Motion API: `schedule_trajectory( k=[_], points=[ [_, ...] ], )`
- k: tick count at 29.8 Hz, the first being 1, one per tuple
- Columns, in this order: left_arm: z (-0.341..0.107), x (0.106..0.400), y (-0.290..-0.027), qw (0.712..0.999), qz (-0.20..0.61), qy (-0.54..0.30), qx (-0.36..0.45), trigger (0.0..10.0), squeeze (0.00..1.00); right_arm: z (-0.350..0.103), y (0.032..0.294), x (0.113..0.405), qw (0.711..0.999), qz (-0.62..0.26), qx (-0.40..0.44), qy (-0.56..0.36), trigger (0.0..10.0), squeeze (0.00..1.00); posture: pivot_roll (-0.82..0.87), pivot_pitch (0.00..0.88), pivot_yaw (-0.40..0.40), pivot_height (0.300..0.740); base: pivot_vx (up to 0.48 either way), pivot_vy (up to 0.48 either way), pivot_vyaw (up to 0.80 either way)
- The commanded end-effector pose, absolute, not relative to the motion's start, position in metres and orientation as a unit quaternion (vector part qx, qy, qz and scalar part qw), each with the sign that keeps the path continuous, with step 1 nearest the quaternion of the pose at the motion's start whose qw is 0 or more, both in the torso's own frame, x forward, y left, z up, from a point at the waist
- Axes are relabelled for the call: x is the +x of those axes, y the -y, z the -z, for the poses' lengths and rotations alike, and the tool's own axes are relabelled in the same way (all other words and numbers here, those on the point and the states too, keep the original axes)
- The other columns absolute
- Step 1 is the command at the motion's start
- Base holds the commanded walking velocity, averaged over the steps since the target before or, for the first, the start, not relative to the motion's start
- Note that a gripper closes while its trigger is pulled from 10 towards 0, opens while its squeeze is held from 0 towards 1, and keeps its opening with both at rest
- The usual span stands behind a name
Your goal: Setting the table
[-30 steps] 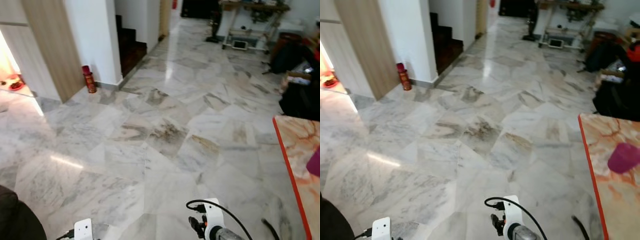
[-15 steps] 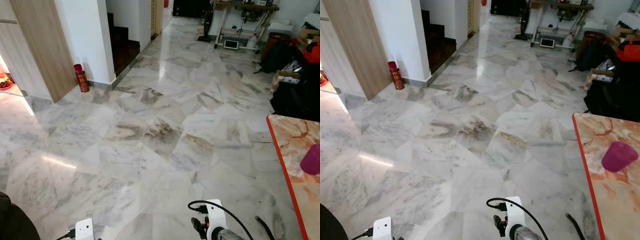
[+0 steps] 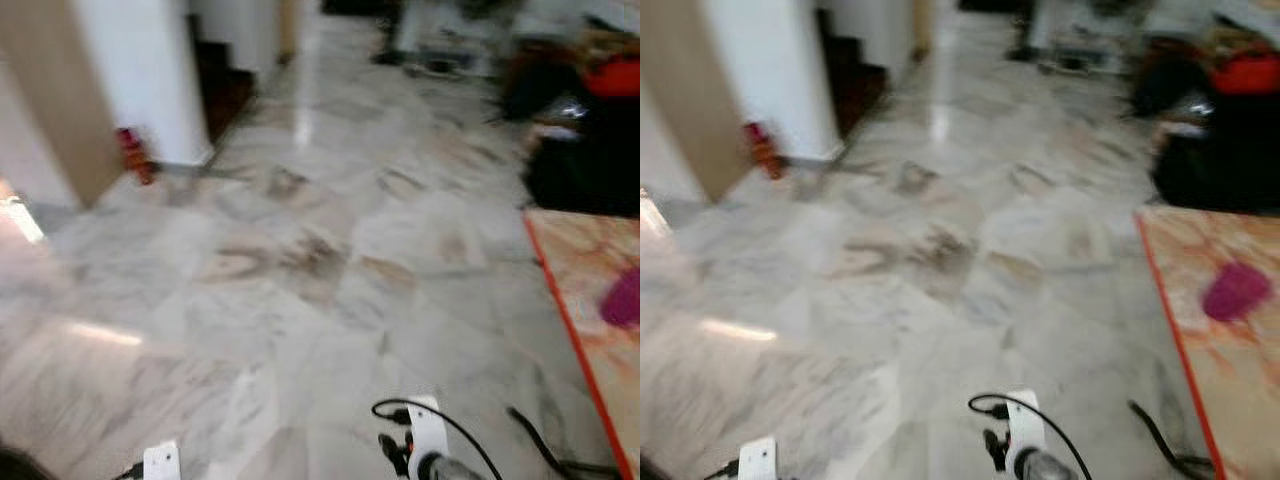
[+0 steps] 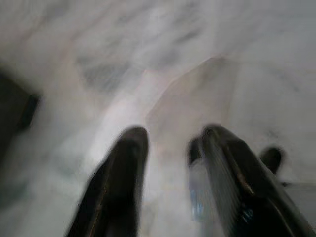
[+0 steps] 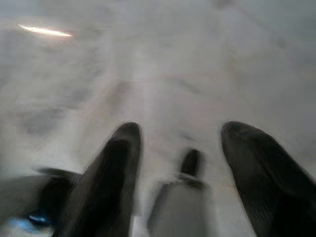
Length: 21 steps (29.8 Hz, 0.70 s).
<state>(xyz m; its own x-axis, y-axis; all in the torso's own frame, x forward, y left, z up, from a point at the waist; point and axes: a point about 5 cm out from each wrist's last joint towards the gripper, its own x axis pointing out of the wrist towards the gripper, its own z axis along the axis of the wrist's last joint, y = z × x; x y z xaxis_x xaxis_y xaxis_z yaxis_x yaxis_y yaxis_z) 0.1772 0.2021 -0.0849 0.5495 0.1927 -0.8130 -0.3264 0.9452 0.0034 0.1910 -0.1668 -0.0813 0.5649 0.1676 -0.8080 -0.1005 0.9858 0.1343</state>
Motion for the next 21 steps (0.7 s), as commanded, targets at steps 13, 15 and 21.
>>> schedule_trajectory(
  k=[13, 15, 21],
  points=[
    [0.0872, 0.17, -0.2076, 0.873, -0.155, -0.456, -0.073, 10.0, 0.0, 0.0799, 0.1629, 0.1948, 0.886, -0.069, 0.04, -0.457, 10.0, 0.0, 0.11, 0.0, -0.007, 0.74, 0.0, 0.0, -0.79],
    [0.0869, 0.1704, -0.2077, 0.874, -0.154, -0.455, -0.072, 10.0, 0.0, 0.0799, 0.163, 0.1948, 0.886, -0.068, 0.038, -0.457, 10.0, 0.0, 0.1, 0.0, -0.007, 0.74, 0.0, 0.0, -0.79],
    [0.0856, 0.1734, -0.2077, 0.876, -0.152, -0.451, -0.071, 10.0, 0.0, 0.0798, 0.1631, 0.1953, 0.887, -0.065, 0.036, -0.457, 10.0, 0.0, 0.1, 0.0, -0.004, 0.74, 0.0, 0.0, -0.79]
  ],
)
